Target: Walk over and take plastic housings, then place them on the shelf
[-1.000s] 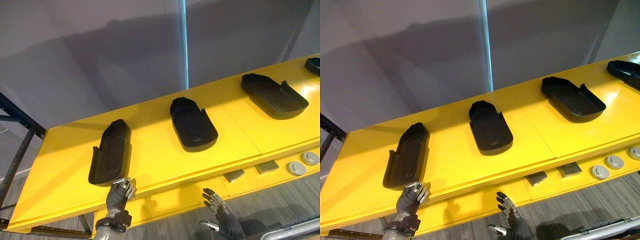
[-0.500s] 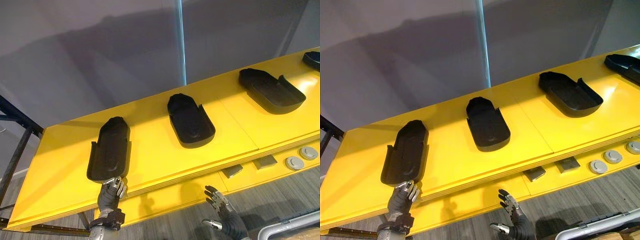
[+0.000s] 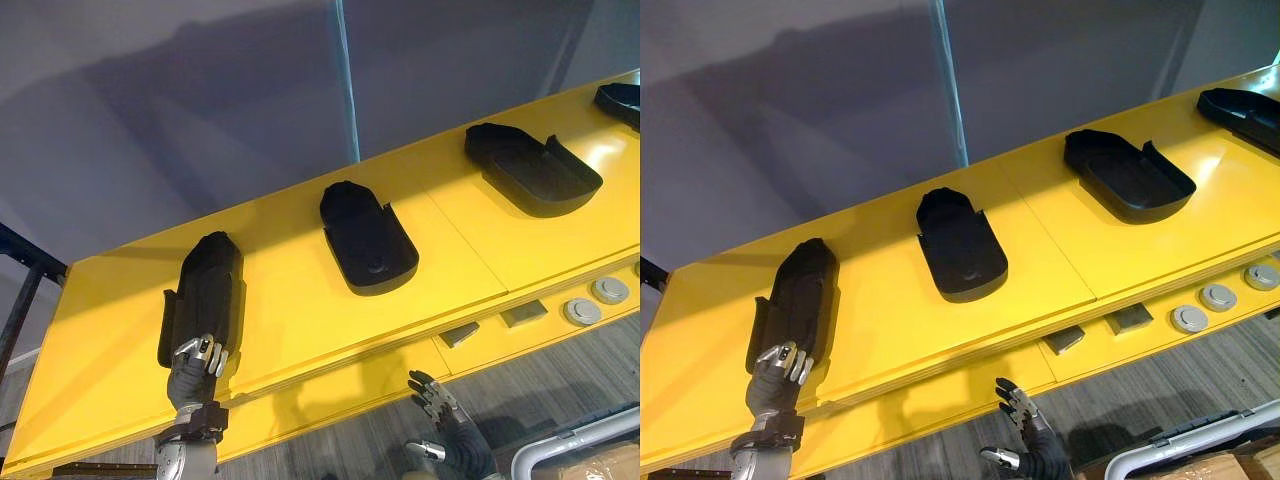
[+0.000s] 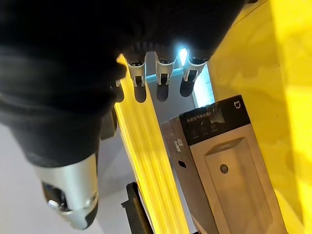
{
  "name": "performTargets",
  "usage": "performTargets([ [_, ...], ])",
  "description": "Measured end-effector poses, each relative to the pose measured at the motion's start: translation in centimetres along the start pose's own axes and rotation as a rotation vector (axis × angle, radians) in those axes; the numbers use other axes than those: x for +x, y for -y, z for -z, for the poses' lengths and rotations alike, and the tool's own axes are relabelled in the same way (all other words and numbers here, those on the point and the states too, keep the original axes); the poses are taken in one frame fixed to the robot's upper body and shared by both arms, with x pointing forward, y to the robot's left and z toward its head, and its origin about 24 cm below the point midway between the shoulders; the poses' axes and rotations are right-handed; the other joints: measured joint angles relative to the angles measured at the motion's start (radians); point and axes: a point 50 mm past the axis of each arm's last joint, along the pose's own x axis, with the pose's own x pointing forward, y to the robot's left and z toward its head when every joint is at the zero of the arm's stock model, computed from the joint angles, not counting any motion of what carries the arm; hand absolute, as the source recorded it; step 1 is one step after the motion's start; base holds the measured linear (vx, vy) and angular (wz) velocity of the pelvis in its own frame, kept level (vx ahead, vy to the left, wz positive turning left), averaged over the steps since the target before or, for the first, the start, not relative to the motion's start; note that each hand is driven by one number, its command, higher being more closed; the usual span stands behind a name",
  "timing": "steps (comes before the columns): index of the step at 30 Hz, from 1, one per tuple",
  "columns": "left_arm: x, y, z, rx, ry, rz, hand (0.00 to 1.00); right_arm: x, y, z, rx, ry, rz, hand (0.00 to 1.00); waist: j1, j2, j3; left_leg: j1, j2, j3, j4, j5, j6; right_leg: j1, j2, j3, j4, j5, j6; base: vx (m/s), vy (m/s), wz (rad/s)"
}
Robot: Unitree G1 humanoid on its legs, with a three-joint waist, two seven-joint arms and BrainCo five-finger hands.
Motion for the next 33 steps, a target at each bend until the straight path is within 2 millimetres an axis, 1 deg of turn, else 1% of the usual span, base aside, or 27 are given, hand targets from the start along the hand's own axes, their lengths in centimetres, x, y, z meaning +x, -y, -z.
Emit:
performTargets([
  [9, 0.3, -0.2, 0.4, 0.005, -0.046, -0.035, 1.0, -0.1, 0.2, 0.0, -0.006, 0.001, 0.007, 0.0, -0.009, 0.002, 0.006, 0.002, 0.017, -0.003, 0.01, 0.0, 0.001, 0.005, 0.015, -0.002, 0.0, -0.008, -0.013, -0.01, -0.031, -0.02],
  [10, 0.4, -0.3, 0.5, 0.007, -0.044, -0.041, 0.0, -0.1, 0.3, 0.0, -0.006, 0.001, 0.008, 0.0, -0.009, 0.002, 0.007, 0.005, 0.018, -0.003, 0.01, 0.0, 0.001, 0.008, 0.016, -0.002, 0.0, -0.009, -0.015, 0.0, 0.0, 0.0],
  [13, 1.2, -0.7, 0.5, 0.014, -0.029, -0.053, 0.0, -0.1, 0.3, 0.0, -0.008, 0.0, 0.004, 0.0, -0.01, 0.003, 0.007, 0.007, 0.02, -0.005, 0.01, -0.001, 0.001, 0.01, 0.018, -0.004, 0.003, -0.011, -0.019, -0.02, -0.015, 0.01],
  [15, 1.6, -0.5, 0.4, 0.011, -0.016, -0.036, 0.0, -0.1, 0.4, -0.1, -0.011, 0.001, 0.009, 0.0, -0.011, 0.002, 0.007, 0.007, 0.02, -0.006, 0.01, -0.002, 0.003, 0.01, 0.018, -0.005, 0.003, -0.011, -0.019, -0.02, -0.01, 0.01],
  [17, 1.6, -0.1, 0.0, 0.007, 0.017, -0.003, 0.0, -0.1, 0.5, -0.1, -0.014, 0.006, 0.02, 0.0, -0.011, 0.003, 0.007, 0.007, 0.019, -0.007, 0.009, -0.005, 0.007, 0.01, 0.018, -0.004, 0.003, -0.011, -0.02, 0.0, -0.002, -0.02],
  [18, 1.3, 0.7, -0.9, -0.003, 0.073, 0.045, 0.0, -0.1, 0.4, -0.2, -0.019, 0.012, 0.031, 0.0, -0.008, 0.002, 0.007, 0.007, 0.019, -0.013, 0.013, -0.01, 0.008, 0.009, 0.02, 0.0, 0.002, -0.012, -0.02, 0.01, -0.003, -0.07],
  [20, 0.7, 1.6, -2.2, -0.013, 0.143, 0.088, 0.0, 0.1, 0.2, -0.2, -0.017, 0.018, 0.046, 0.0, 0.0, -0.002, 0.01, 0.007, 0.023, -0.023, 0.033, -0.02, 0.001, 0.009, 0.024, 0.018, 0.001, -0.012, -0.021, 0.02, -0.014, -0.37],
  [21, -0.5, 2.8, -3.9, -0.038, 0.237, 0.139, 0.0, 0.2, 0.1, -0.2, -0.03, 0.022, 0.072, 0.0, 0.028, -0.008, 0.013, 0.001, 0.033, -0.058, 0.099, -0.047, 0.002, 0.016, 0.038, 0.061, -0.003, -0.011, -0.023, 0.02, -0.041, -0.77],
  [22, -1.2, 3.1, -4.4, -0.05, 0.271, 0.148, 0.0, 0.3, 0.0, -0.2, -0.032, 0.024, 0.083, 0.0, 0.038, -0.009, 0.013, -0.005, 0.039, -0.085, 0.135, -0.063, 0.005, 0.023, 0.046, 0.08, -0.011, -0.008, -0.026, 0.02, -0.08, -1.19],
  [24, -3.6, 4.0, -5.9, -0.045, 0.389, 0.142, 0.0, 0.6, -0.6, -0.5, -0.035, 0.042, 0.122, 0.0, 0.071, -0.015, -0.003, -0.044, 0.06, -0.229, 0.307, -0.123, 0.011, 0.04, 0.101, 0.187, -0.044, 0.016, -0.037, 0.07, -0.082, -1.44],
  [25, -4.1, 4.2, -6.2, -0.037, 0.413, 0.136, 0.0, 0.7, -0.7, -0.7, -0.035, 0.053, 0.135, 0.0, 0.078, -0.015, -0.007, -0.056, 0.06, -0.275, 0.355, -0.135, 0.017, 0.043, 0.12, 0.224, -0.053, 0.024, -0.039, 0.11, 0.005, -1.76],
  [26, -4.7, 4.6, -6.5, -0.023, 0.442, 0.127, 0.0, 1.0, -0.9, -1.1, -0.025, 0.077, 0.16, 0.0, 0.093, -0.02, -0.019, -0.083, 0.058, -0.36, 0.46, -0.152, 0.022, 0.044, 0.155, 0.296, -0.062, 0.04, -0.044, 0.08, 0.112, -2.02],
  [27, -4.9, 5.1, -6.5, -0.024, 0.453, 0.125, 0.0, 1.4, -0.9, -1.6, -0.014, 0.105, 0.191, 0.0, 0.114, -0.02, -0.03, -0.098, 0.054, -0.444, 0.544, -0.196, 0.017, 0.048, 0.198, 0.382, -0.064, 0.061, -0.054, 0.07, 0.154, -2.11],
  [28, -4.9, 5.5, -6.3, -0.037, 0.449, 0.138, 0.0, 1.7, -0.8, -1.9, -0.015, 0.123, 0.205, 0.0, 0.119, -0.021, -0.034, -0.093, 0.05, -0.485, 0.57, -0.218, 0.009, 0.049, 0.221, 0.417, -0.063, 0.066, -0.053, 0.08, 0.219, -2.14],
  [29, -4.8, 6.4, -5.7, -0.078, 0.423, 0.172, 0.0, 2.0, -0.5, -2.7, -0.016, 0.16, 0.249, 0.0, 0.116, -0.02, -0.051, -0.089, 0.041, -0.549, 0.601, -0.27, -0.006, 0.044, 0.26, 0.488, -0.059, 0.086, -0.045, 0.08, 0.201, -1.6],
  [30, -4.6, 7.0, -5.3, -0.1, 0.406, 0.194, 0.0, 2.0, -0.3, -3.0, -0.017, 0.176, 0.28, 0.0, 0.116, -0.023, -0.059, -0.087, 0.037, -0.563, 0.598, -0.297, -0.015, 0.039, 0.275, 0.52, -0.055, 0.095, -0.036, 0.1, 0.274, -1.8],
  [31, -4.2, 8.3, -4.6, -0.144, 0.374, 0.245, 0.0, 2.0, 0.2, -3.3, -0.015, 0.194, 0.356, 0.0, 0.106, -0.034, -0.067, -0.074, 0.03, -0.575, 0.545, -0.337, -0.037, 0.033, 0.298, 0.575, -0.055, 0.106, -0.015, 0.05, 0.29, -1.61],
  [32, -3.5, 9.5, -3.9, -0.174, 0.346, 0.303, 0.0, 1.8, 1.0, -3.3, -0.015, 0.192, 0.444, 0.0, 0.092, -0.033, -0.077, -0.027, 0.043, -0.563, 0.436, -0.355, -0.048, 0.009, 0.322, 0.57, -0.036, 0.117, 0.021, 0.02, 0.282, -1.6],
  [33, -3.1, 9.9, -3.6, -0.175, 0.334, 0.321, 0.0, 1.8, 1.4, -3.1, -0.011, 0.187, 0.489, 0.0, 0.091, -0.041, -0.08, 0.012, 0.055, -0.546, 0.385, -0.369, -0.047, -0.017, 0.333, 0.552, -0.012, 0.121, 0.046, -0.07, 0.242, -1.69],
])
